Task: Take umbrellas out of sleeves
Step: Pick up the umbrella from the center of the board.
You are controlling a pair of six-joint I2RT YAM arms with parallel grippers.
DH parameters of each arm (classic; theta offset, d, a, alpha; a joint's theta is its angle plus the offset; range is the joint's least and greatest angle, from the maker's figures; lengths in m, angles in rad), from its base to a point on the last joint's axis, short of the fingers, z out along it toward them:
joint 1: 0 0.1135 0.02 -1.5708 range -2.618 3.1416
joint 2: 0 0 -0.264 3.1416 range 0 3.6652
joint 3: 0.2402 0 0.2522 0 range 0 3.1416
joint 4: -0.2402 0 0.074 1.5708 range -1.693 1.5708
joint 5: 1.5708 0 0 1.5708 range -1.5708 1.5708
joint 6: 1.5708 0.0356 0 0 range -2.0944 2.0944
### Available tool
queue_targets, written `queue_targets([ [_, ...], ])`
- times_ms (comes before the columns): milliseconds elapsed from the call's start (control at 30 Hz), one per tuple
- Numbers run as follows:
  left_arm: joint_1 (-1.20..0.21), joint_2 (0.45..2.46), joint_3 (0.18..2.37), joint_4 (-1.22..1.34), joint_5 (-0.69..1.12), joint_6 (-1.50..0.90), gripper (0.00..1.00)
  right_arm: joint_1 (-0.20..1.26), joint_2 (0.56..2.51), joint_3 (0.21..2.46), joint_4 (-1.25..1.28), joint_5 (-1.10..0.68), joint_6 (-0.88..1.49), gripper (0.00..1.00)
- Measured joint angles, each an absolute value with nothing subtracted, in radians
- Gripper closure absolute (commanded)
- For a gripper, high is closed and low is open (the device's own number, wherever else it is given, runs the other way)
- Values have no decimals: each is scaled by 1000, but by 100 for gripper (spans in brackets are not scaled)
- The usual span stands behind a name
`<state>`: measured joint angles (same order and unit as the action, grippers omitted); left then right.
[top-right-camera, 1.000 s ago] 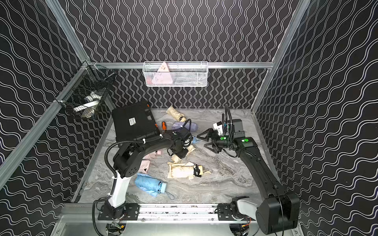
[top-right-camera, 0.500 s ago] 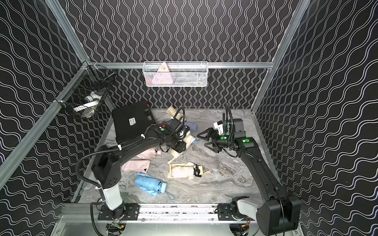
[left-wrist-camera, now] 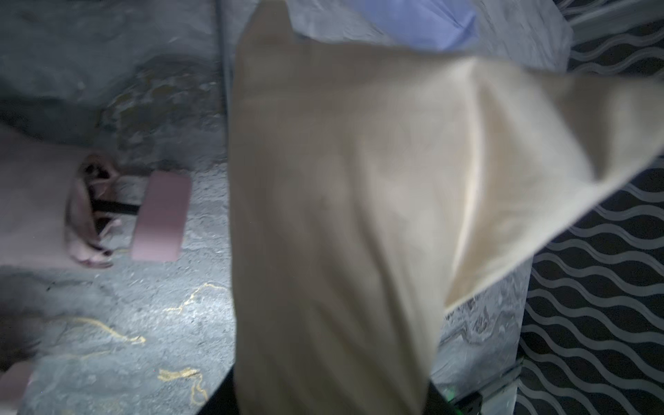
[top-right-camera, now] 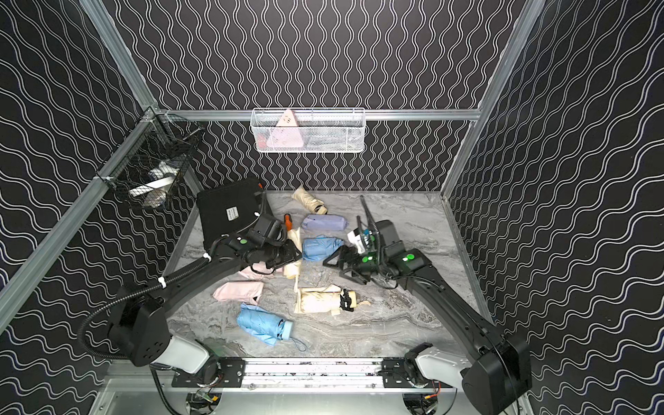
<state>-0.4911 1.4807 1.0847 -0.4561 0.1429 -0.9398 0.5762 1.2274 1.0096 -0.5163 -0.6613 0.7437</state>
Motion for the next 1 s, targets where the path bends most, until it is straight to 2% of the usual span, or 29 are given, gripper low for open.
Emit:
queue_targets([
  [300,-505,1396,971,-325,143,-1224,84,752,1321,1057,-504,-558,680,26],
  [467,-531,1346,948,-307,156,-1308,84,775,1362,1073,-484,-534,662,26],
  [600,-561,1311,949,-303,154,-1337,84,778,1388,1102,-479,-517,638,20],
  [767,-605,1287,957,-308,147,-1360,84,778,1435,1148,-487,-483,597,19],
  [900,-624,1277,959,-308,141,-1371,84,779,1449,1171,-482,-477,584,22],
  [1000,-634,1276,959,-307,137,-1389,84,779,1467,1177,-477,-476,584,28],
])
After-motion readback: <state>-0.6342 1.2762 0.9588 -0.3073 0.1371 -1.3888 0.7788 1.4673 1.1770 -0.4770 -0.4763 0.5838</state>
